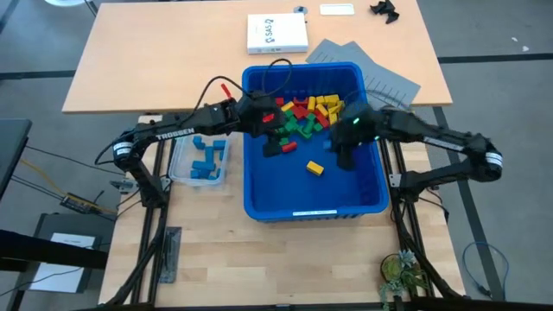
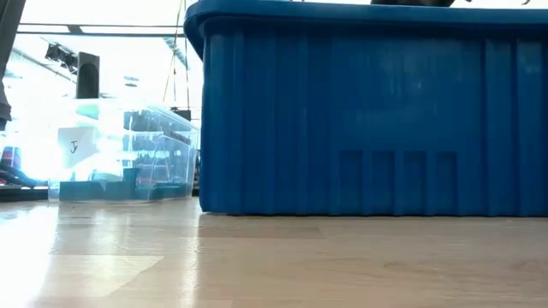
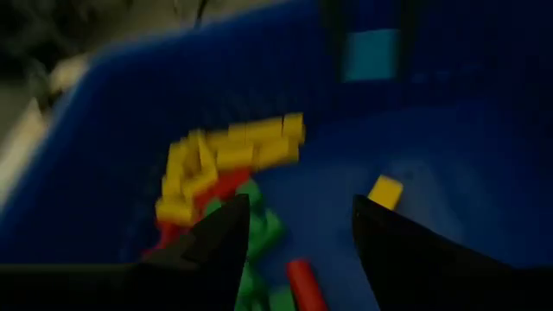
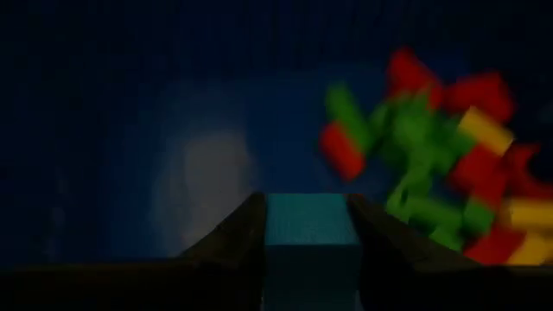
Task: Sort blocks
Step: Put the blue block into the transparent bin
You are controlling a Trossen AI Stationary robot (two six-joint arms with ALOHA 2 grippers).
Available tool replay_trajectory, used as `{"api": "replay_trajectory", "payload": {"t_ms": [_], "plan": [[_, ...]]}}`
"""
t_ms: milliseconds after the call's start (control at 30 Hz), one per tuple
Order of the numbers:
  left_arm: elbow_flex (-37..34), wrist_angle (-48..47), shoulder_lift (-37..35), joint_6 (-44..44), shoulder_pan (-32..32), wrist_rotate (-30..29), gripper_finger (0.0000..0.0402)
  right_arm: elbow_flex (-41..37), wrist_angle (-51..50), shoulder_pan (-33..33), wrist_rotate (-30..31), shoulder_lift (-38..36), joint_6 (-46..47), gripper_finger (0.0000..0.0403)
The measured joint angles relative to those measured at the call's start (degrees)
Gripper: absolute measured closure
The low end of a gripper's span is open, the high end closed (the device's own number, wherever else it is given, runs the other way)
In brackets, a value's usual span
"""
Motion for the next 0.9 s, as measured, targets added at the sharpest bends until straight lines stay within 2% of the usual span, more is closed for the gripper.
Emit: {"api": "replay_trajectory", "payload": {"t_ms": [133, 267, 400, 733, 900], "plan": [[0.0, 6.1, 0.0, 6.8, -2.9, 0.0, 0.019, 0.1, 9.9, -5.0, -10.8, -3.3, 8.1, 0.0275], [0.0, 11.9, 0.0, 13.7, -5.4, -1.0, 0.019, 0.1, 19.4, -8.2, -22.3, -3.4, 17.1, 0.0275], [0.0, 18.2, 0.0, 16.9, -7.0, -1.3, 0.019, 0.1, 27.2, -8.7, -28.6, -1.5, 23.7, 0.0275], [0.0, 26.0, 0.0, 18.6, -8.7, -3.0, 0.019, 0.1, 43.3, -7.0, -33.4, 2.3, 33.2, 0.0275], [0.1, 27.1, -0.1, 18.6, -8.8, -3.7, 0.019, 0.1, 45.3, -6.5, -34.0, 2.6, 35.5, 0.0275]]}}
